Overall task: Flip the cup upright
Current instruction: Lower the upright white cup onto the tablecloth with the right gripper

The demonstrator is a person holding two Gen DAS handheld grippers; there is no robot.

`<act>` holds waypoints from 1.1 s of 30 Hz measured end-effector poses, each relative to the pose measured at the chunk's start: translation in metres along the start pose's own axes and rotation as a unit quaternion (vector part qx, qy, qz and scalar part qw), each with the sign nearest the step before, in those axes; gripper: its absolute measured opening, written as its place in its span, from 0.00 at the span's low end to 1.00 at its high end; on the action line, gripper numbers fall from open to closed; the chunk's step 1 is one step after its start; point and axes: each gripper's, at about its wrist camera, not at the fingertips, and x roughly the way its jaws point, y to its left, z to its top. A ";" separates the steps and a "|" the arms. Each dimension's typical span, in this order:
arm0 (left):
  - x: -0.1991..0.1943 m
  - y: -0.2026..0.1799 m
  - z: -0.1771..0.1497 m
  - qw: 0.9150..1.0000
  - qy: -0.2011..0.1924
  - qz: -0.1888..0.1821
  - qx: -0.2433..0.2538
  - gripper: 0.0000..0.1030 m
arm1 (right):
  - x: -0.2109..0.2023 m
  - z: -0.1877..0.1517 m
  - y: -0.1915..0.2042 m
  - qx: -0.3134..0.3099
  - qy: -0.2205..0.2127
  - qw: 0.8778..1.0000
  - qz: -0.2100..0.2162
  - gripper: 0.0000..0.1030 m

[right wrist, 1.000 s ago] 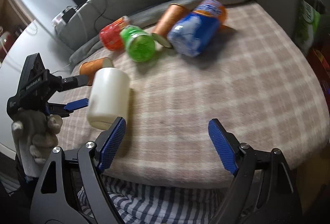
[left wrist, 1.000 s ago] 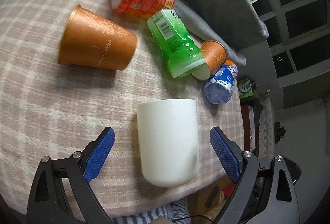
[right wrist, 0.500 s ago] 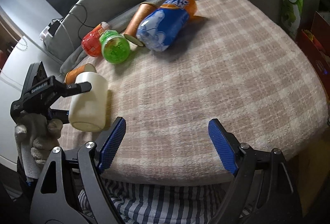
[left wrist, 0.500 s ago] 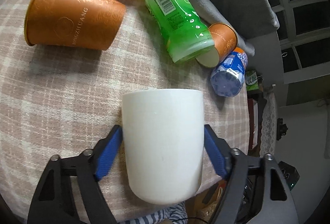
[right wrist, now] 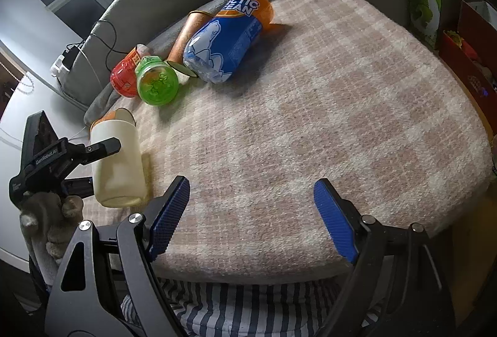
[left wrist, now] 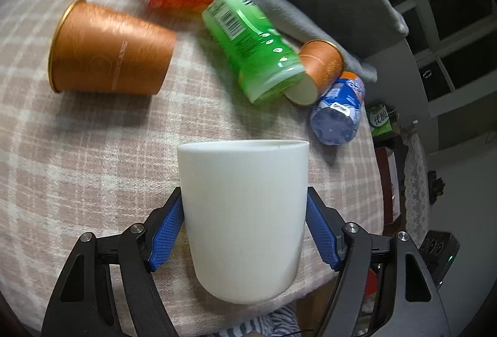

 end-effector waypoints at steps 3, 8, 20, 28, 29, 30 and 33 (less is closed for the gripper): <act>-0.003 -0.006 -0.002 1.000 -0.011 0.005 0.013 0.72 | -0.001 0.000 0.006 -0.010 -0.003 1.000 0.001 0.82; -0.009 -0.012 -0.004 0.999 -0.032 0.016 0.031 0.72 | -0.007 -0.002 0.018 -0.037 -0.020 0.999 -0.012 0.82; -0.014 -0.020 -0.007 0.996 -0.059 0.036 0.061 0.72 | -0.009 -0.003 0.021 -0.038 -0.023 0.999 -0.013 0.82; -0.013 -0.030 -0.009 0.993 -0.072 0.050 0.085 0.72 | -0.009 -0.004 0.017 -0.034 -0.021 0.999 -0.016 0.82; -0.013 -0.031 -0.009 0.992 -0.074 0.052 0.088 0.72 | -0.009 -0.004 0.017 -0.033 -0.021 0.999 -0.015 0.82; -0.013 -0.032 -0.009 0.992 -0.075 0.053 0.090 0.72 | -0.009 -0.004 0.017 -0.033 -0.021 0.999 -0.016 0.82; -0.013 -0.034 -0.009 0.990 -0.080 0.061 0.099 0.72 | -0.009 -0.004 0.017 -0.033 -0.021 0.999 -0.016 0.82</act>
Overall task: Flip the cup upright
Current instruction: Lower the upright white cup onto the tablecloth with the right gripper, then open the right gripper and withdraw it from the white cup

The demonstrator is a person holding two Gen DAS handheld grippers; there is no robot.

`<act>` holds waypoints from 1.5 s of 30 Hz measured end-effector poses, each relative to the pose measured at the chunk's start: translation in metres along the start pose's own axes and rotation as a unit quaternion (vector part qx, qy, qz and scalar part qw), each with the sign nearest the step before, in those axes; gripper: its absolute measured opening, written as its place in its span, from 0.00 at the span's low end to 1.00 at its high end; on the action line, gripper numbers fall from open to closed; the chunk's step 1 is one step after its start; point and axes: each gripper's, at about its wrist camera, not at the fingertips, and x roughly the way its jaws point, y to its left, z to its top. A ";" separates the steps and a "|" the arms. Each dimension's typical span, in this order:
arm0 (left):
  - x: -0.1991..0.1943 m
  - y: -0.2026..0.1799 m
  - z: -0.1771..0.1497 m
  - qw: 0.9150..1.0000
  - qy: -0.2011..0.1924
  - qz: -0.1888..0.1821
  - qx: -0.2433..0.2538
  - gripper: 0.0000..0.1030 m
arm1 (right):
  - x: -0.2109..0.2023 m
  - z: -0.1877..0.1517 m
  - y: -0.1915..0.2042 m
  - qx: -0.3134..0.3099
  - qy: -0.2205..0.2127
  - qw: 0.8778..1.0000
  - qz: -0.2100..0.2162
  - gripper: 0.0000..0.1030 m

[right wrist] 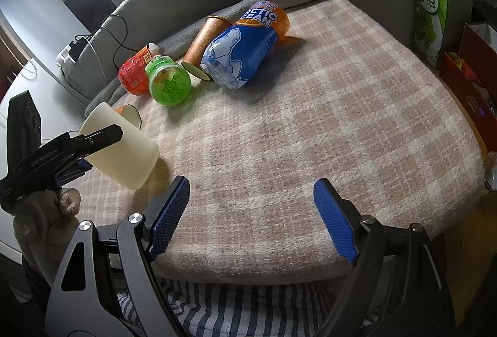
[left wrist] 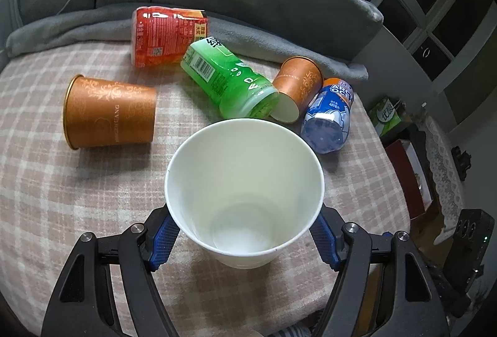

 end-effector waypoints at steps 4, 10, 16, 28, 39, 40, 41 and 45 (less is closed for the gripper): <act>0.003 -0.002 0.000 1.000 -0.004 0.009 0.010 0.72 | 0.000 0.000 0.000 0.001 -0.001 1.000 -0.002 0.82; 0.007 -0.006 -0.002 1.000 -0.008 0.017 0.022 0.72 | -0.003 0.000 0.002 -0.002 -0.006 1.000 -0.008 0.82; 0.008 -0.013 -0.004 0.999 -0.014 0.028 0.041 0.72 | -0.003 0.000 0.001 -0.001 -0.006 1.000 -0.010 0.82; 0.010 -0.015 -0.006 0.998 -0.017 0.030 0.049 0.72 | -0.005 0.000 -0.001 0.004 -0.006 1.000 -0.011 0.82; 0.011 -0.022 -0.009 0.998 -0.004 0.015 0.055 0.76 | -0.006 -0.002 -0.004 0.009 -0.009 1.000 -0.010 0.82; 0.011 -0.022 -0.009 0.998 -0.004 0.015 0.056 0.76 | -0.007 -0.002 -0.004 0.009 -0.009 1.000 -0.010 0.82; 0.010 -0.023 -0.010 0.998 -0.003 0.015 0.058 0.76 | -0.007 -0.002 -0.004 0.010 -0.010 1.000 -0.010 0.82; 0.009 -0.024 -0.015 0.998 0.000 0.016 0.066 0.77 | -0.009 -0.001 -0.002 0.007 -0.016 1.000 -0.010 0.82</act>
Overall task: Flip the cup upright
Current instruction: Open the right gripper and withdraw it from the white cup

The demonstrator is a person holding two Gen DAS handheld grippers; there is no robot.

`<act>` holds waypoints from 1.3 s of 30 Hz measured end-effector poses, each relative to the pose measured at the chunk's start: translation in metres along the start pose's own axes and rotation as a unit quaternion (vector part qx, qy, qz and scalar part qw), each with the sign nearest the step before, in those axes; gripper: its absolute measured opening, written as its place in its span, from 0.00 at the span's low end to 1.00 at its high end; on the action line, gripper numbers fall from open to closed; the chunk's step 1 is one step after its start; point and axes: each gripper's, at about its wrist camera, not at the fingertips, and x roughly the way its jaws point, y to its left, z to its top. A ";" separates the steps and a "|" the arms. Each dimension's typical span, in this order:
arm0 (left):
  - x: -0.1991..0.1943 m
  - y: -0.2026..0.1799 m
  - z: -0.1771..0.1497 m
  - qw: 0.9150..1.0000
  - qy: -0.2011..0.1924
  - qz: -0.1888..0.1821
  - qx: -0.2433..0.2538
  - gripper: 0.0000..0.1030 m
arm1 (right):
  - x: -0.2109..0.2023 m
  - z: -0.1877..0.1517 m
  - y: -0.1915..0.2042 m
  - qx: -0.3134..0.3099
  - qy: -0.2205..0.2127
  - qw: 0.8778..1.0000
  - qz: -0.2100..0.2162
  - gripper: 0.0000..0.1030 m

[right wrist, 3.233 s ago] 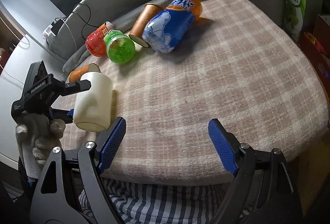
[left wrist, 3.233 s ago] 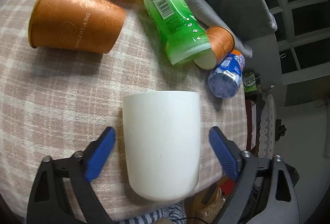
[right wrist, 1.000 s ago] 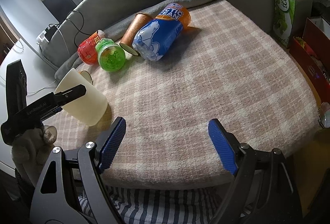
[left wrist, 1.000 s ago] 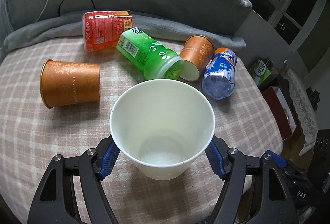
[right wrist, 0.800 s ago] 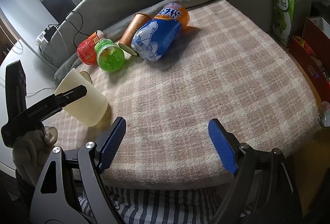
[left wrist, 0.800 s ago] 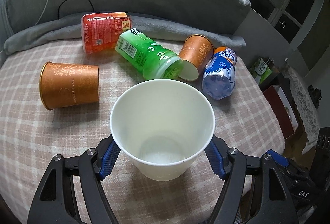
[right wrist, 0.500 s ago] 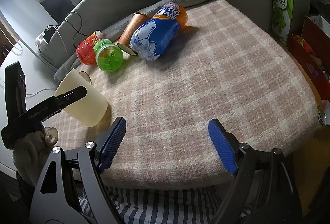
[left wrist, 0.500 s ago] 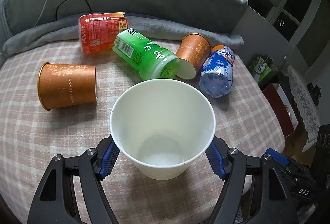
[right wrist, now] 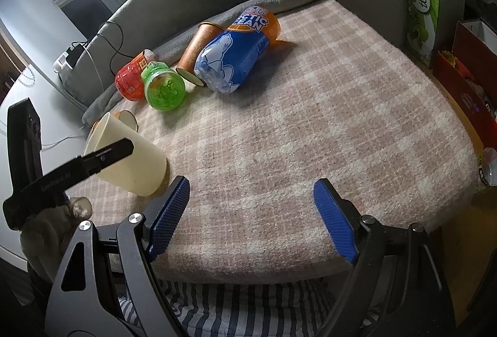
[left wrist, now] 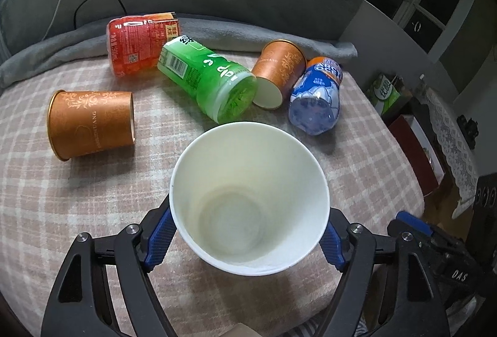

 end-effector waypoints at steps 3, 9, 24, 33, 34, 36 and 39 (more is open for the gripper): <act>-0.004 -0.001 -0.006 1.000 -0.003 0.002 0.008 0.78 | -0.001 0.001 0.004 -0.006 -0.005 1.000 0.000 0.82; -0.012 0.003 -0.013 1.000 -0.011 0.006 0.012 0.79 | -0.002 0.001 0.013 -0.013 -0.008 1.000 0.004 0.82; -0.055 0.027 -0.042 0.997 -0.063 0.033 0.012 0.79 | -0.014 0.003 0.047 -0.079 -0.055 0.995 -0.031 0.82; -0.097 0.046 -0.058 0.989 -0.136 0.051 -0.011 0.79 | -0.021 -0.006 0.083 -0.149 -0.098 0.982 -0.068 0.82; -0.109 0.049 -0.060 0.985 -0.164 0.058 -0.018 0.79 | -0.022 -0.006 0.086 -0.153 -0.104 0.980 -0.070 0.82; -0.122 0.051 -0.061 0.978 -0.197 0.064 -0.024 0.79 | -0.025 -0.006 0.093 -0.162 -0.115 0.977 -0.071 0.82; -0.144 0.048 -0.063 0.961 -0.260 0.091 -0.024 0.79 | -0.031 -0.006 0.102 -0.168 -0.133 0.974 -0.071 0.82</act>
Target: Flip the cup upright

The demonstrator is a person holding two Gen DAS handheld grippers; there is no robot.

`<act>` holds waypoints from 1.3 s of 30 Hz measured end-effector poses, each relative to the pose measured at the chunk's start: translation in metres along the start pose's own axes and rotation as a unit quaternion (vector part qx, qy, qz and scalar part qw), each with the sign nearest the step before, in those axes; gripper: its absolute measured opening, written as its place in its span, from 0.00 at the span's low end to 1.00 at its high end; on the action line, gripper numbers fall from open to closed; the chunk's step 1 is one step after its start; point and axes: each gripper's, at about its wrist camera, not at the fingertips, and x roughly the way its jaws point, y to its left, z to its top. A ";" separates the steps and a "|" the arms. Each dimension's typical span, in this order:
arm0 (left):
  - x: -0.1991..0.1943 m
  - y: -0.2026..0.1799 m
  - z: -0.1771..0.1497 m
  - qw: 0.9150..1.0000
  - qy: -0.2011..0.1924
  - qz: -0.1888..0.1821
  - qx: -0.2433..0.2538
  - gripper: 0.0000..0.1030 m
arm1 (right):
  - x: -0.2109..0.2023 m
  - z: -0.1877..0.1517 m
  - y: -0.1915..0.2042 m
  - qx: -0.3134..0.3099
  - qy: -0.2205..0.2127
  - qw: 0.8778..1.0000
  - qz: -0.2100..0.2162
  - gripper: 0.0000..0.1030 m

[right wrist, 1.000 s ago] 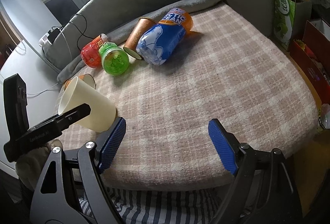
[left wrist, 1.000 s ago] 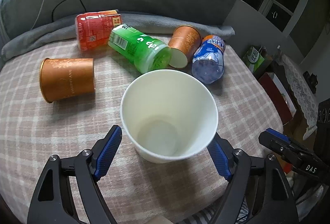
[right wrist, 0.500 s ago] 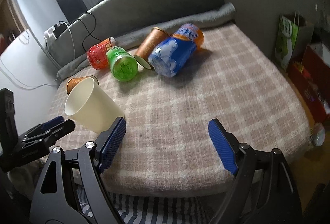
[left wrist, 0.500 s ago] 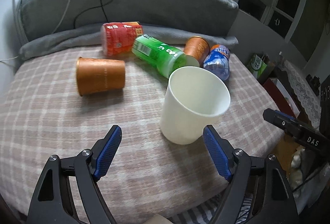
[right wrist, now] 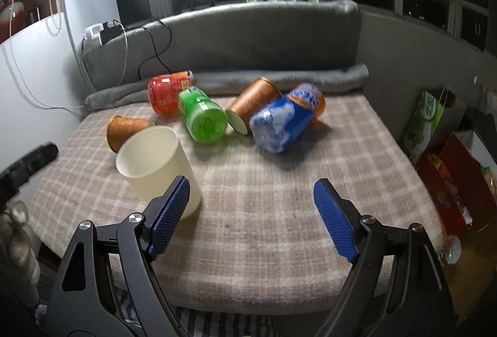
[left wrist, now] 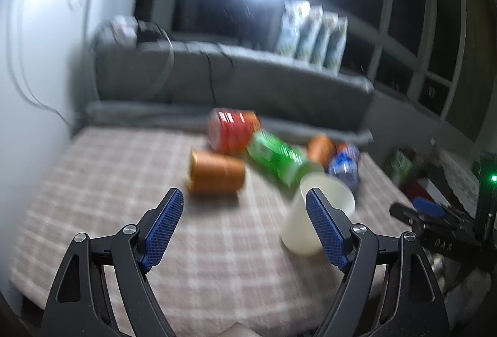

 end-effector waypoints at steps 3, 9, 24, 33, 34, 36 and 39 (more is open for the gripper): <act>-0.017 -0.004 0.003 0.998 -0.059 0.031 0.020 0.79 | -0.009 0.004 0.009 -0.010 -0.030 0.999 -0.014 0.82; -0.036 -0.006 0.003 0.992 -0.112 0.048 0.030 0.83 | -0.027 0.009 0.020 -0.018 -0.097 0.994 -0.038 0.91; -0.036 -0.008 0.002 0.993 -0.103 0.044 0.030 0.92 | -0.042 0.014 0.026 -0.008 -0.157 0.986 -0.060 0.99; -0.039 -0.009 0.006 0.992 -0.111 0.046 0.032 0.93 | -0.048 0.018 0.027 -0.010 -0.170 0.983 -0.063 0.99; -0.039 -0.009 0.006 0.992 -0.111 0.046 0.032 0.93 | -0.049 0.018 0.028 -0.011 -0.171 0.983 -0.062 0.99; -0.038 -0.008 0.007 0.992 -0.109 0.045 0.032 0.93 | -0.049 0.018 0.028 -0.010 -0.171 0.983 -0.063 0.99; -0.038 -0.008 0.005 0.993 -0.107 0.047 0.032 0.93 | -0.050 0.019 0.029 -0.009 -0.170 0.983 -0.063 0.99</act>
